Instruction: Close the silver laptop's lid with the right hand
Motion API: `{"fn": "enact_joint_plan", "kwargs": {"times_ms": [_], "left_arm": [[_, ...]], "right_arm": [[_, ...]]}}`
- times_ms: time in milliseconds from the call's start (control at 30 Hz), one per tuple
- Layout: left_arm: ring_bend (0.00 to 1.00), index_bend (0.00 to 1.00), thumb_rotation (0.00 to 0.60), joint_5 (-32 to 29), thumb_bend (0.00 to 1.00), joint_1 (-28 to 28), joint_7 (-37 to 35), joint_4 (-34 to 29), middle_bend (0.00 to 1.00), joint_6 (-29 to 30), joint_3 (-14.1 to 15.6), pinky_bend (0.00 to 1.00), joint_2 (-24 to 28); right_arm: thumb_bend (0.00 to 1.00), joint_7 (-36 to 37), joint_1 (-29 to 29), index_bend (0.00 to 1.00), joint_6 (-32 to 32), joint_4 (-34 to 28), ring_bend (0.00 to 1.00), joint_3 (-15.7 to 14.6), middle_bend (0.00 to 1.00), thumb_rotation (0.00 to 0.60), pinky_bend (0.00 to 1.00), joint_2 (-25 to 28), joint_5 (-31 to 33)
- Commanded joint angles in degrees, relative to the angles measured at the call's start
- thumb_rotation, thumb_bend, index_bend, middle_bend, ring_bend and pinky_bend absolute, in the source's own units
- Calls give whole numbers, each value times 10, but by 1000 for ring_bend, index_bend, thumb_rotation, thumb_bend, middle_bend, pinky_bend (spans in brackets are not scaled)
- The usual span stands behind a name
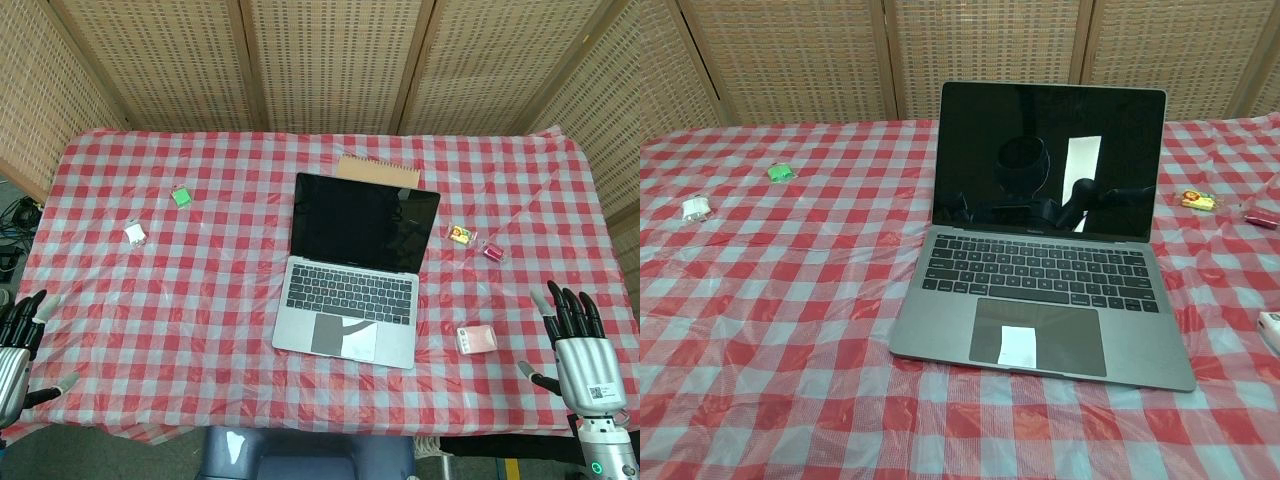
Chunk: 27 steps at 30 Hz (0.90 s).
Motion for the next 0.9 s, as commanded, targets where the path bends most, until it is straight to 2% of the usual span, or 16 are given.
{"fn": "enact_joint_plan", "kwargs": {"times_ms": [33, 267, 300, 367, 433, 467, 533, 600, 667, 733, 900], "left_arm": [[0, 0, 600, 3, 0, 2, -5, -2, 0, 5, 0, 0, 3], [0, 0, 600, -4, 0, 0, -8, 0, 0, -2, -2, 0, 4], [0, 0, 600, -7, 0, -2, -9, -1, 0, -4, -4, 0, 4], [0, 0, 600, -10, 0, -4, -8, -1, 0, -8, -6, 0, 3], [0, 0, 600, -14, 0, -10, -3, 2, 0, -18, -8, 0, 2], [0, 0, 600, -16, 0, -12, -1, 2, 0, -22, -10, 0, 1], [0, 0, 600, -29, 0, -18, -1, 4, 0, -33, -15, 0, -1], [0, 0, 600, -40, 0, -24, -5, 7, 0, -41, -21, 0, -3], [0, 0, 600, -54, 0, -30, -10, 11, 0, -50, -28, 0, -5], [0, 0, 600, -67, 0, -35, -13, 13, 0, -61, -33, 0, -6], [0, 0, 600, -95, 0, -48, -15, 16, 0, -82, -45, 0, -6]], "right_arm": [[0, 0, 0, 0, -1, 0, 0, 0, 0, 600, 0, 0, 1], [5, -3, 4, 0, -11, 2, 0, 3, 0, 600, 0, -2, 10], [49, 0, 8, 3, -17, 2, 0, 7, 0, 600, 0, -1, 16], [214, 6, 20, 29, -30, 2, 0, 18, 0, 600, 0, 3, 25], [498, 12, 47, 73, -48, 9, 0, 43, 2, 600, 0, 14, 29], [594, 17, 59, 84, -57, 11, 0, 55, 7, 600, 0, 18, 33], [850, 37, 94, 112, -93, 7, 0, 87, 42, 600, 0, 34, 55], [973, 51, 129, 136, -137, 4, 2, 116, 79, 600, 2, 48, 84], [1000, 64, 177, 157, -204, 5, 20, 149, 113, 600, 26, 61, 129], [1000, 80, 226, 181, -276, 12, 51, 179, 145, 600, 92, 69, 176], [1000, 124, 337, 251, -428, 70, 130, 227, 213, 600, 170, 49, 279]]}}
